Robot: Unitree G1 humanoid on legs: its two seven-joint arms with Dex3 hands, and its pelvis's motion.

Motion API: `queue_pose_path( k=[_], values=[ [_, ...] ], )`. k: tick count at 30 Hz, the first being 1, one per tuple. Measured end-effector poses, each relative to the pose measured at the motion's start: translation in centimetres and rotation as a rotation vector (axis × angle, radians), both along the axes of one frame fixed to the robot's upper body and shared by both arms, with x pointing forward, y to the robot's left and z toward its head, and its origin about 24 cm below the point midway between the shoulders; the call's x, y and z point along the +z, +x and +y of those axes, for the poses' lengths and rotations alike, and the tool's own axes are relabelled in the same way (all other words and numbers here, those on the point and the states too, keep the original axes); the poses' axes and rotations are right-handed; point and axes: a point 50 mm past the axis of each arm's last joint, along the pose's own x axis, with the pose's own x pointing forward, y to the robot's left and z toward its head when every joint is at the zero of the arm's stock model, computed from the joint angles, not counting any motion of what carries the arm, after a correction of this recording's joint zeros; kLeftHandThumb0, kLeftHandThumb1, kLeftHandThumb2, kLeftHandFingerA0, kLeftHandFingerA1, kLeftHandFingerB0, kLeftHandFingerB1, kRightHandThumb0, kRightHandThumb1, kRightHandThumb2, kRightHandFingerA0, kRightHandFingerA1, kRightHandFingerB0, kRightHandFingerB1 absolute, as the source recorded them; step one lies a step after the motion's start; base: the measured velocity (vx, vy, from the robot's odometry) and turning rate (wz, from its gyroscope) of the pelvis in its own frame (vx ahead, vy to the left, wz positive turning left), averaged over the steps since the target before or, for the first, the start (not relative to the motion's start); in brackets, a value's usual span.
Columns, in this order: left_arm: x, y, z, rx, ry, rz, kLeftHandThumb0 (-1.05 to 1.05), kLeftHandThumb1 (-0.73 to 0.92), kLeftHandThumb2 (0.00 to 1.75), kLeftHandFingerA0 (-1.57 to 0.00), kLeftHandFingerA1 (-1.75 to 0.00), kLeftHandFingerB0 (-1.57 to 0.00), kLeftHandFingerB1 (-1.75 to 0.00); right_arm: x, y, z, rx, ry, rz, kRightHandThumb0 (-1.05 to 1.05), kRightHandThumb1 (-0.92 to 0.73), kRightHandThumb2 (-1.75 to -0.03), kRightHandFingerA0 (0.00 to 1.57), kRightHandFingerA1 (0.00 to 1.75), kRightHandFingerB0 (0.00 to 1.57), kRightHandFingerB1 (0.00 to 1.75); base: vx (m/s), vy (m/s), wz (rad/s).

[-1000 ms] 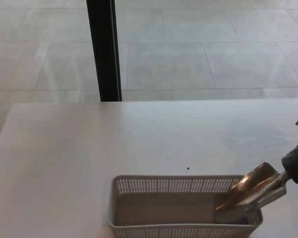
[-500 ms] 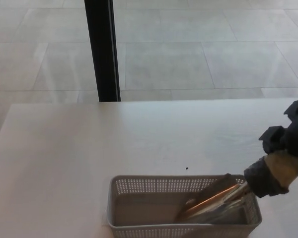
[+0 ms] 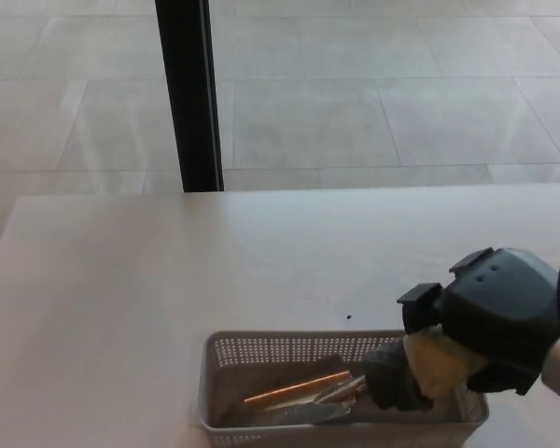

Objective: A garden tool is kept on the righthand side and a container is kept on the lefthand side on a desk infront of the robot. the robot uses its right hand to pick up the garden tool and makes a scooping motion inside the container

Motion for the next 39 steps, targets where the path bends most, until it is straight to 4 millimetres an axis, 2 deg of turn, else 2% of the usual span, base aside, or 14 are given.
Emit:
queue_pose_path(
  k=[2, 8, 9, 10, 11, 12, 13, 15, 17, 18, 21, 24, 31, 39],
  values=[
    [0.0, 0.0, 0.0, -0.002, -0.001, 0.001, -0.56, 0.69, 0.61, -0.61, -0.63, -0.58, -0.5, -0.5, 0.0, 0.2, -0.028, 0.014, 0.022, -0.37, -0.63, -0.84, 0.87, 1.67, 0.74, 0.61, 0.0, 0.0, 0.0],
    [0.0, 0.1, 0.0, -0.005, -0.003, -0.001, -0.57, 0.7, 0.61, -0.61, -0.66, -0.56, -0.51, -1.3, 0.1, 0.4, -0.144, 0.093, 0.068, -0.33, -0.57, -0.98, 0.92, 1.71, 0.81, 0.65, 0.0, 0.0, 0.0],
    [0.0, 0.1, 0.0, -0.005, -0.003, -0.001, -0.56, 0.71, 0.61, -0.6, -0.65, -0.55, -0.51, -1.3, 0.1, 0.3, -0.165, 0.113, 0.071, -0.34, -0.57, -1.0, 0.93, 1.75, 0.85, 0.84, 0.0, 0.0, 0.0],
    [0.0, 0.1, 0.0, -0.005, -0.004, -0.001, -0.57, 0.69, 0.61, -0.6, -0.64, -0.55, -0.51, -1.3, 0.1, 0.2, -0.182, 0.13, 0.074, -0.3, -0.53, -1.05, 0.96, 1.75, 0.8, 1.14, 0.0, 0.0, 0.0],
    [0.0, 0.1, -0.1, -0.006, -0.005, 0.0, -0.57, 0.69, 0.61, -0.6, -0.64, -0.55, -0.51, -1.3, 0.1, 0.2, -0.196, 0.145, 0.076, -0.3, -0.53, -1.05, 0.96, 1.75, 0.8, 1.14, 0.0, 0.0, 0.0],
    [0.0, 0.1, -0.1, -0.007, -0.007, -0.001, -0.56, 0.69, 0.61, -0.6, -0.64, -0.54, -0.51, -1.4, 0.1, 0.0, -0.227, 0.185, 0.082, -0.3, -0.5, -1.05, 0.92, 1.75, 0.79, 1.48, 0.0, 0.0, 0.0],
    [0.0, 0.2, -0.1, -0.007, -0.009, -0.002, -0.56, 0.69, 0.61, -0.6, -0.64, -0.54, -0.51, -1.5, 0.0, -0.3, -0.253, 0.224, 0.086, -0.31, -0.51, -1.02, 0.91, 1.75, 0.8, 1.51, 0.0, 0.0, 0.0],
    [0.0, 0.2, -0.1, -0.008, -0.01, -0.003, -0.57, 0.69, 0.61, -0.63, -0.65, -0.56, -0.5, -1.6, -0.1, -0.7, -0.29, 0.28, 0.092, -0.27, -0.55, -0.94, 0.88, 1.75, 0.7, 1.75, 0.0, 0.0, 0.0],
    [0.0, 0.1, -0.1, -0.008, -0.01, -0.002, -0.57, 0.7, 0.61, -0.62, -0.65, -0.55, -0.51, -1.6, -0.1, -1.2, -0.321, 0.324, 0.094, -0.26, -0.54, -0.97, 0.89, 1.75, 0.71, 1.74, 0.0, 0.0, 0.0],
    [0.0, 0.1, -0.1, -0.008, -0.01, -0.001, -0.56, 0.7, 0.61, -0.64, -0.64, -0.55, -0.5, -1.6, -0.2, -1.3, -0.332, 0.342, 0.098, -0.29, -0.53, -1.17, 0.93, 1.75, 0.79, 1.66, 0.0, 0.0, 0.0],
    [0.0, 0.1, -0.1, -0.008, -0.01, 0.0, -0.57, 0.7, 0.61, -0.62, -0.66, -0.55, -0.51, -1.7, -0.4, -2.0, -0.366, 0.403, 0.11, -0.26, -0.46, -1.3, 0.92, 1.75, 0.79, 1.65, 0.0, 0.0, 0.0],
    [0.0, 0.1, -0.1, -0.008, -0.01, 0.001, -0.56, 0.71, 0.61, -0.58, -0.65, -0.53, -0.5, -1.7, -0.4, -2.5, -0.392, 0.461, 0.118, -0.25, -0.48, -1.27, 0.91, 1.75, 0.78, 1.65, 0.0, 0.0, 0.0],
    [0.0, 0.1, -0.1, -0.008, -0.01, 0.0, -0.57, 0.7, 0.61, -0.6, -0.63, -0.53, -0.5, -0.9, -0.3, -4.3, -0.446, 0.583, 0.108, -0.24, -0.48, -1.25, 0.88, 1.75, 0.75, 1.64, 0.0, 0.0, 0.0],
    [0.0, 0.0, -0.1, -0.007, -0.01, 0.002, -0.57, 0.7, 0.61, -0.6, -0.65, -0.53, -0.49, 2.1, 0.6, -6.6, -0.463, 0.689, 0.033, -0.18, -0.53, -1.17, 0.89, 1.75, 0.76, 1.55, 0.0, 0.0, 0.0]
  ],
)
